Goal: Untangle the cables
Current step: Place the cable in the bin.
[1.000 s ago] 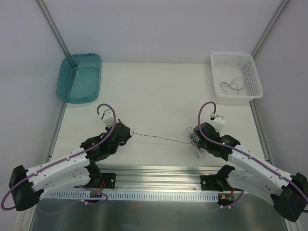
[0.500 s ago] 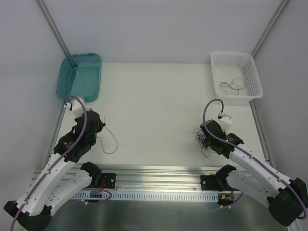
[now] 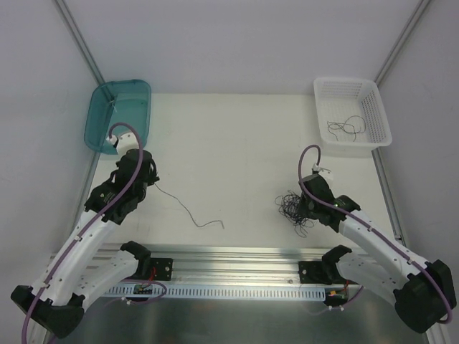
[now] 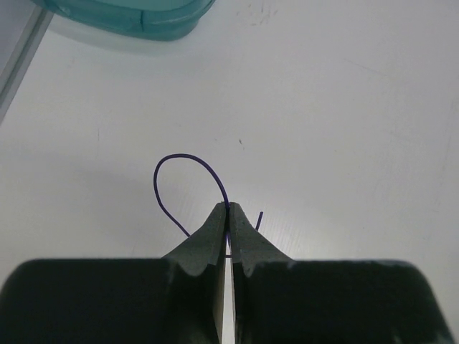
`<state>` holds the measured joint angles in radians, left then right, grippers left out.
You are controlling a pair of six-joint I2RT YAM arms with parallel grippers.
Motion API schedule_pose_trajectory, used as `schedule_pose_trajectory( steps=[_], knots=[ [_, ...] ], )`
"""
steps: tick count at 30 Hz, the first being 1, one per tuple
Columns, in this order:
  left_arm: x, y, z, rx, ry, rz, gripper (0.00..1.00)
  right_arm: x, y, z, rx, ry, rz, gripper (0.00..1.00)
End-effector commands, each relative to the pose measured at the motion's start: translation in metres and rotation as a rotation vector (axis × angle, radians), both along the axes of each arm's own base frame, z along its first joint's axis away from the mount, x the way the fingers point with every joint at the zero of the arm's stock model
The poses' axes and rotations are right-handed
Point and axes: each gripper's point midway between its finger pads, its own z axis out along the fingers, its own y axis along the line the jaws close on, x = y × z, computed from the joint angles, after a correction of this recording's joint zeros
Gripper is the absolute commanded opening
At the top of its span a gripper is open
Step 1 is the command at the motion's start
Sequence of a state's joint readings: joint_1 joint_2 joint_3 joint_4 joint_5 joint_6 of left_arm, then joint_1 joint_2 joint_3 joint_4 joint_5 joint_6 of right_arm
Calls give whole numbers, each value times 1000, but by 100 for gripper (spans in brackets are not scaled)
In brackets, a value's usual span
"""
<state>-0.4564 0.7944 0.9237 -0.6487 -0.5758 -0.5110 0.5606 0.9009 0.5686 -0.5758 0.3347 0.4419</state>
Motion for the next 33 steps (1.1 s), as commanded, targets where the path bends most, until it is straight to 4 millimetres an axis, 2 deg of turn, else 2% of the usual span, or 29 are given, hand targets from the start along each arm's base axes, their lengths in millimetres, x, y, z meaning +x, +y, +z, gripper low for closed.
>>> schedule_pose_trajectory(
  steps=[1, 2, 5, 6, 8, 9, 10, 11, 12, 14, 15, 16, 17, 18, 19, 20, 21, 23, 24, 25, 27, 28, 30, 31, 33],
  knots=[
    [14, -3, 47, 3, -104, -25, 0, 8, 51, 12, 120, 10, 208, 28],
    [19, -2, 50, 26, -98, -22, 0, 6, 57, 11, 128, 26, 236, 36],
    [35, -2, 75, 59, -123, -18, 0, 4, 73, 4, 104, 67, 306, 43],
    [41, 2, 92, 56, -152, -3, 0, 6, 78, 8, 104, 62, 320, 47],
    [56, 5, 100, 79, -149, 4, 0, 4, 87, 4, 92, 81, 359, 54],
    [62, 13, 120, 71, -185, 34, 0, 5, 91, 8, 95, 75, 373, 56],
    [67, 17, 127, 74, -194, 48, 0, 3, 96, 9, 92, 79, 398, 59],
    [79, 19, 129, 92, -187, 54, 0, 3, 99, 12, 89, 74, 414, 67],
    [85, 24, 149, 86, -227, 71, 0, 3, 101, 14, 78, 69, 430, 71],
    [105, 39, 156, 100, -227, 111, 0, 0, 108, 21, 66, 49, 471, 81],
    [110, 44, 177, 92, -273, 126, 0, -2, 109, 23, 61, 46, 491, 84],
    [122, 53, 176, 102, -261, 155, 0, -4, 114, 27, 65, 37, 513, 86],
    [128, 58, 182, 115, -272, 168, 0, -6, 115, 29, 63, 35, 524, 91],
    [135, 61, 204, 113, -331, 181, 0, -8, 116, 30, 63, 34, 535, 93],
    [147, 65, 203, 125, -324, 196, 0, -11, 118, 31, 65, 33, 553, 95],
    [152, 72, 211, 138, -337, 210, 0, -14, 119, 32, 69, 36, 563, 98],
    [154, 77, 235, 134, -391, 229, 0, -17, 121, 32, 76, 37, 575, 99],
    [170, 90, 241, 151, -398, 261, 0, -23, 124, 32, 97, 46, 594, 99],
    [171, 95, 260, 152, -443, 277, 0, -24, 125, 32, 99, 47, 596, 100],
    [184, 100, 258, 164, -441, 294, 0, -25, 125, 33, 103, 46, 601, 97],
    [189, 120, 270, 207, -465, 364, 0, -28, 127, 34, 113, 47, 608, 97],
    [200, 129, 267, 236, -462, 393, 0, -28, 127, 36, 117, 39, 609, 97],
    [208, 146, 267, 261, -475, 442, 0, -27, 127, 37, 122, 23, 606, 97],
    [220, 151, 264, 268, -488, 455, 0, -27, 127, 39, 128, 16, 607, 97],
    [229, 163, 259, 284, -488, 490, 0, -28, 125, 43, 134, 5, 609, 97]
  ],
)
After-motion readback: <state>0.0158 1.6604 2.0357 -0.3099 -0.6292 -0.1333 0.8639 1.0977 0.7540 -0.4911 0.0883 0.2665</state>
